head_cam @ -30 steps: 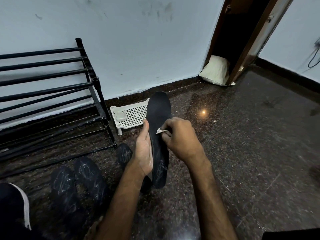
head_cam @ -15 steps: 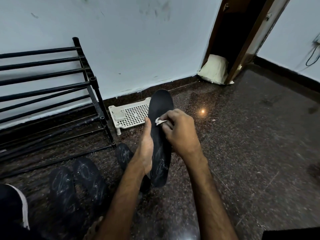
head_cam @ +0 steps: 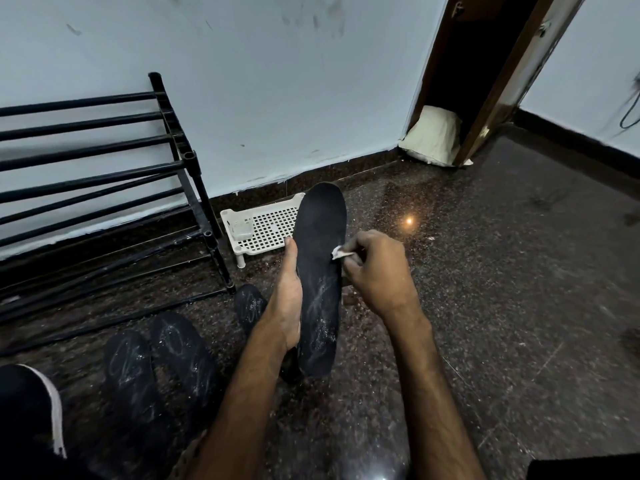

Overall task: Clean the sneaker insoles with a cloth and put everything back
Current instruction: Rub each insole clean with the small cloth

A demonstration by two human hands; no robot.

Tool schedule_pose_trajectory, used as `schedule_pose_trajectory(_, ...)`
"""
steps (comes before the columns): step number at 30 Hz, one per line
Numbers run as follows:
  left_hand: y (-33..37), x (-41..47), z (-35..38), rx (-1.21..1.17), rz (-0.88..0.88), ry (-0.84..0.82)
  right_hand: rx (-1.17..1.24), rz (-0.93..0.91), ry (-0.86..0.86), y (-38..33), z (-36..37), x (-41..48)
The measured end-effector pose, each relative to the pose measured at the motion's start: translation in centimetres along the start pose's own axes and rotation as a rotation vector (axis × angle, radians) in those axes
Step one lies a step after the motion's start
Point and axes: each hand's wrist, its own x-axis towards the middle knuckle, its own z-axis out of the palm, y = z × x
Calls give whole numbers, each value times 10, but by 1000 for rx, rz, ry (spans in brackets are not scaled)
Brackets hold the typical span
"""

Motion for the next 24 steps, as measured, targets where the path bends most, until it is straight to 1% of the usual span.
schedule_pose_trajectory(2, -2, 0, 2, -11, -6, 10, 40, -69, -140, -6, -1, -1)
schedule_pose_trajectory(3, -2, -1, 5, -26, -12, 23, 63, -103, -165, -11, -1, -1)
schedule_pose_trajectory(4, -3, -1, 5, -28, -11, 34, 74, -125, -144, -14, 0, 1)
schedule_pose_trajectory(5, -3, -1, 6, -28, -8, 27, 70, -129, -82, -15, 1, 3)
schedule_pose_trajectory(7, -3, -1, 4, 1, -1, 2, 22, -78, 74, -9, 0, 6)
schedule_pose_trajectory(8, -2, -1, 2, 11, -7, -4, 0, -48, 108, -4, -2, 5)
schedule_pose_trajectory(9, -1, -1, 1, 6, -15, -3, -6, -33, 91, 0, -5, 3)
schedule_pose_trajectory(10, -1, -1, 1, -1, -15, -8, -1, -38, 25, 2, -7, 1)
schedule_pose_trajectory(12, -2, 0, 2, -9, 0, -6, 21, -92, -137, -2, -8, -1)
schedule_pose_trajectory(13, -2, -1, 6, -16, 4, -3, 36, -125, -168, -5, -7, -1)
schedule_pose_trajectory(14, -3, -1, 6, -23, 4, -1, 51, -146, -147, -8, -5, 1)
schedule_pose_trajectory(15, -3, -1, 7, -28, 3, 0, 60, -152, -83, -9, -4, 4)
schedule_pose_trajectory(17, -1, -2, 6, -15, -3, -7, 22, -113, 72, -4, -5, 8)
schedule_pose_trajectory(18, 1, -2, 4, 0, -9, -17, 5, -84, 95, 1, -6, 8)
schedule_pose_trajectory(19, 3, -2, 3, 12, -11, -30, 0, -67, 62, 6, -8, 8)
schedule_pose_trajectory(22, 5, -3, 3, -7, 1, -56, 15, -98, -155, 9, -13, 2)
schedule_pose_trajectory(24, 6, -3, 6, -2, 2, -71, 39, -110, -180, 7, -16, 2)
